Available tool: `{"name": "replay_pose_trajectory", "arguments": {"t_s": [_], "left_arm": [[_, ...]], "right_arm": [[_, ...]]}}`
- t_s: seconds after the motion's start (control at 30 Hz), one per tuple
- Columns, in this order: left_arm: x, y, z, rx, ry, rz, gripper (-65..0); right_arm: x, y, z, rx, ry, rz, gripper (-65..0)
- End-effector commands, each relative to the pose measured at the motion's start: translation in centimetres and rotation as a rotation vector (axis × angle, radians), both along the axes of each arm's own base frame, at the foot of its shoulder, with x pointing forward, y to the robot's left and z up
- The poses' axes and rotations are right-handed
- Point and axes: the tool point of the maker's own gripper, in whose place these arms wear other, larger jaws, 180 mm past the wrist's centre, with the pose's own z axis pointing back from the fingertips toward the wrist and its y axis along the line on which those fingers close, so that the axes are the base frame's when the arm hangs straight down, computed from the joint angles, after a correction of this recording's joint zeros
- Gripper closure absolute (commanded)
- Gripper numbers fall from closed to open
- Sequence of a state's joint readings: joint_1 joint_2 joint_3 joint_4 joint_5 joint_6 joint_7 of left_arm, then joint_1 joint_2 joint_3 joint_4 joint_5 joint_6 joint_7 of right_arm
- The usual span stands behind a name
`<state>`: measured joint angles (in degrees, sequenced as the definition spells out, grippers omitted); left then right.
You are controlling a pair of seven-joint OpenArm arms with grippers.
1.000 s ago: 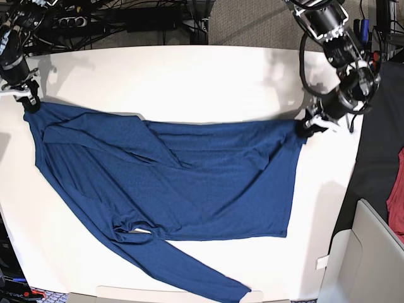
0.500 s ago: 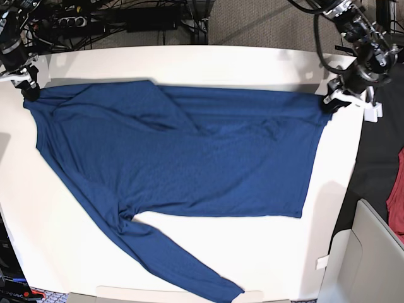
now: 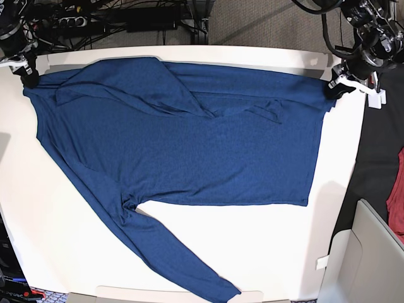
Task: Fold the T-shirt properly
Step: 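Pull the folded edge further across with both grippers, then open both grippers and release the shirt edge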
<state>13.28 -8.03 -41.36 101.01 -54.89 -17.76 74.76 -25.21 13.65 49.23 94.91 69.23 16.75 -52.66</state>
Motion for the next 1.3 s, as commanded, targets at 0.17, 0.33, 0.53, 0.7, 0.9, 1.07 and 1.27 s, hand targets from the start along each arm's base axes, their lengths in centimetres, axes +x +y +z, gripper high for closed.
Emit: {"name": "replay_pose_trajectory", "arguments": {"t_s": [0.17, 0.33, 0.53, 0.7, 0.9, 1.07, 1.27], "left_arm": [[2.1, -0.2, 1.2, -0.029, -0.068, 0.008, -0.5], [2.3, 0.2, 0.7, -0.047, -0.062, 0.026, -7.4], [0.7, 0.4, -0.2, -0.053, -0.014, 0.045, -12.8], [-0.6, 1.0, -0.8, -0.057, 0.033, 0.073, -12.9], [-0.7, 2.8, 0.9, -0.016, -0.013, 0.124, -12.9], [2.5, 3.2, 3.5, -0.003, -0.117, 0.127, -12.7], [8.3, 0.9, 5.7, -0.064, -0.225, 0.066, -12.9]], "right_arm": [[1.4, -1.0, 1.5, -0.061, -0.043, -0.007, -1.7], [-0.4, -2.6, 1.6, -0.076, -0.025, -0.072, -4.2], [-2.4, -4.7, 2.1, -0.087, -0.006, -0.159, -19.3], [-2.2, -4.7, 3.3, -0.113, -0.027, -0.16, -20.4], [-1.3, -4.2, 4.8, -0.142, -0.066, -0.137, -20.4], [0.9, -4.0, 6.8, -0.176, -0.138, -0.122, -20.6], [6.0, -4.3, 9.0, -0.319, -0.159, -0.05, -20.7]]}}
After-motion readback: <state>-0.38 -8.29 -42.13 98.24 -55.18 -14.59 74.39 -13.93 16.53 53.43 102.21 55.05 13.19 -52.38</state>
